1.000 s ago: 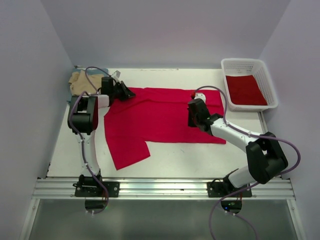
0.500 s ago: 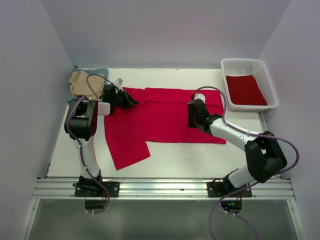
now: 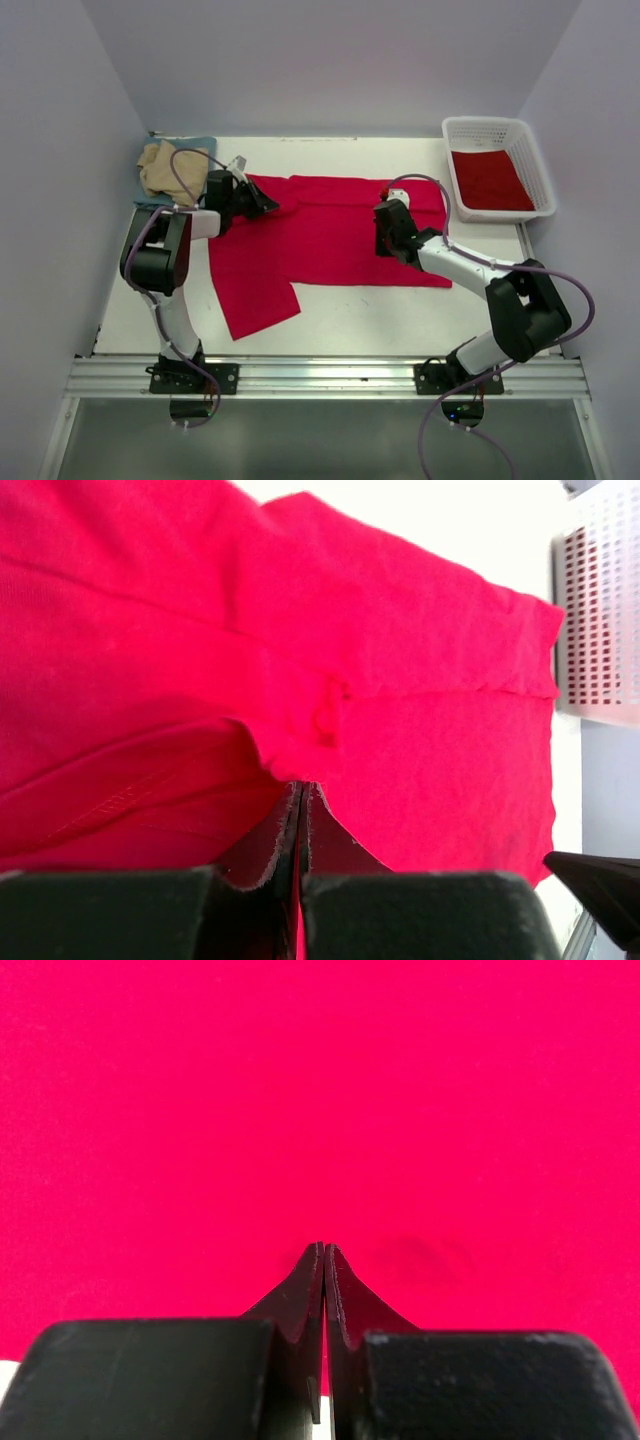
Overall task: Fold and stack the t-shirts
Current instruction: Fold the tshirt
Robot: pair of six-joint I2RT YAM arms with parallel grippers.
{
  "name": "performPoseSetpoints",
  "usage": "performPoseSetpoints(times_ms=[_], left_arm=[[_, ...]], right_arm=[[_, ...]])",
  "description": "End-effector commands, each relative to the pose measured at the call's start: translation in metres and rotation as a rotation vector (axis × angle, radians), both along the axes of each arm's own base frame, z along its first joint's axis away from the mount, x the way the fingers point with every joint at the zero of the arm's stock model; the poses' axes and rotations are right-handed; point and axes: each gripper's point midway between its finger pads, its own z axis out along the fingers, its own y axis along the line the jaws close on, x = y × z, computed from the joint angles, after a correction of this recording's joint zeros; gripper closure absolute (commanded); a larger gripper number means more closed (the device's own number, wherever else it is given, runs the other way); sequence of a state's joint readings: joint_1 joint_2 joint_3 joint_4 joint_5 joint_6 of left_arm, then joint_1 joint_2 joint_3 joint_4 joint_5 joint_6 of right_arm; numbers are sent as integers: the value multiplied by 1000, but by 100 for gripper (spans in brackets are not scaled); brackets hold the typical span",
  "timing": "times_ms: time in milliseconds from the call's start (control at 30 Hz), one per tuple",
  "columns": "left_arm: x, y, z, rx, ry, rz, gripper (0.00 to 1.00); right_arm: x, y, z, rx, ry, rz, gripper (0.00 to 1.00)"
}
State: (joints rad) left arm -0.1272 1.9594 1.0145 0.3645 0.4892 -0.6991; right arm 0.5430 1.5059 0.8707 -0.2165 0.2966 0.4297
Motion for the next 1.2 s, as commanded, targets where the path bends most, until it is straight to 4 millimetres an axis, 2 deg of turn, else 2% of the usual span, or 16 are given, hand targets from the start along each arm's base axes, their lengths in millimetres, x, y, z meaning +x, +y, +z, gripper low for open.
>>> performPoseSetpoints(times_ms=[0,133,333,533,667,767,800,867,900,933,1000,1033,1067,1133,1167], left_arm=[[3,-2,34,-5,-81,21,100],[-5,-7,37,-16,-72,22,100],[-25,-17,24,-43,-15,15,100],[-39,-34,26,-59,-4,5,100],[-43,-37,29,-61,0,12,99],[-47,-35,38,-64,-12,35,72],[-48,-34,41,-63,-19,44,57],[-52,-32,55,-57,-53,68,45],[-54,-34,69,-57,-92,64,36],[-59,-33,69,-26,-92,57,34],[-62,-28,79,31,-118,69,26],[-64,-24,76,85,-132,64,25],[-67,-13,67,146,-104,101,24],[-70,-2,64,218,-136,108,21],[-64,7,63,259,-157,150,20]], right_arm=[[4,1,0,4,-17,-8,100],[5,2,1,5,-16,-7,100],[5,1,1,-1,-14,-7,100],[4,1,0,-2,-9,-4,100],[3,1,-1,-5,-5,-4,100],[3,1,-2,-5,-2,-4,100],[3,0,-3,-9,2,-5,100],[3,-1,-3,-12,4,-11,100],[3,-1,-3,-17,4,-14,99],[3,-3,-2,-23,6,-21,87],[6,-12,4,-53,-13,-69,77],[3,-19,3,-80,-1,-92,70],[3,-23,5,-81,-2,-125,67],[3,-34,12,-117,-19,-179,66],[2,-36,14,-117,-26,-196,66]])
